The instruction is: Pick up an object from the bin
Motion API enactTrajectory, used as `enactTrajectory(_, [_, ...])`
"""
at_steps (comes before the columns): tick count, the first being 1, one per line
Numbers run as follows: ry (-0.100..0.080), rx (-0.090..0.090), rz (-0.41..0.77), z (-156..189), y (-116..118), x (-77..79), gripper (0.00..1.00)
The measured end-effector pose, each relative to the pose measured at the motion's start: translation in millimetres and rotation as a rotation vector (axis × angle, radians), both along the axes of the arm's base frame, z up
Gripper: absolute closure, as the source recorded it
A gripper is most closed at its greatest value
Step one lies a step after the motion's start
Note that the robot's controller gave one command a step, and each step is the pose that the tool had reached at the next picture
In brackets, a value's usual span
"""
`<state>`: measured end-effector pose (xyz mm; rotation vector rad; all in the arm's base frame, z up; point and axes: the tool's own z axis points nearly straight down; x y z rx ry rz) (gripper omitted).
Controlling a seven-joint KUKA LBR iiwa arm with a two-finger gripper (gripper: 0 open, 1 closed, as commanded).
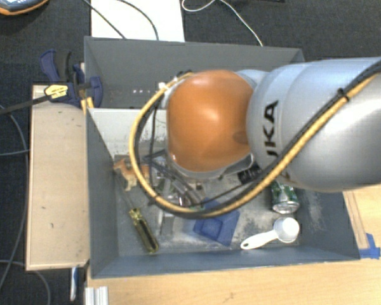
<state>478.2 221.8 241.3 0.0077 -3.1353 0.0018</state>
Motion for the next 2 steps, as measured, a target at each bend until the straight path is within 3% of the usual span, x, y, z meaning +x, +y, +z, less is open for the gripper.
enactTrajectory(1, [-0.008, 0.003, -0.008, 4.7, -1.6, 2.1, 0.0])
enactTrajectory(2, [-0.006, 0.003, 0.279, -90.8, 16.0, 5.1, 0.0])
